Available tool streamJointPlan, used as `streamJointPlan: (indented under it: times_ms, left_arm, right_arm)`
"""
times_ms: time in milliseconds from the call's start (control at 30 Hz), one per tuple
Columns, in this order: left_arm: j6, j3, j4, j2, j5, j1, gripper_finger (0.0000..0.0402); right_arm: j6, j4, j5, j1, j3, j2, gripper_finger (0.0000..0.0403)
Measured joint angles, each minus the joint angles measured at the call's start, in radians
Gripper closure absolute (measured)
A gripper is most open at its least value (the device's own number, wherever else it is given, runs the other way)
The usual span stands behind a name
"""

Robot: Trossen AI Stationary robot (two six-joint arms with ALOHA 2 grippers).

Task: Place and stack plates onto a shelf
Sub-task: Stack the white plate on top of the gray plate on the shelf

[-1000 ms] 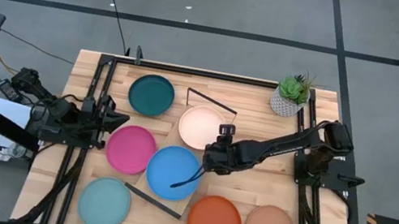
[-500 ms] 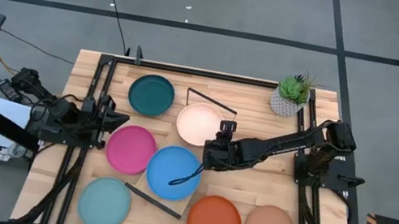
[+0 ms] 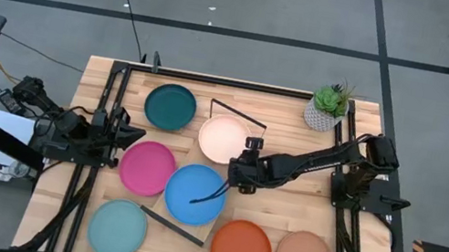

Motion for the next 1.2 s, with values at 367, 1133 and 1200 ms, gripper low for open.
streamJointPlan:
  times_ms: [367, 1133, 1200]
  left_arm:
    - [0.0, 0.0, -0.003, 0.0, 0.0, 0.0, 0.0379]
    - [0.0, 0.0, -0.003, 0.0, 0.0, 0.0, 0.0379]
    - [0.0, 0.0, -0.003, 0.0, 0.0, 0.0, 0.0379]
  right_arm:
    - [-0.029, -0.07, 0.077, 0.041, 0.138, -0.021, 0.0271]
    - [0.023, -0.008, -0.09, -0.016, 0.04, -0.022, 0.0271]
    - [0.056, -0.094, -0.042, 0.012, 0.095, -0.026, 0.0271]
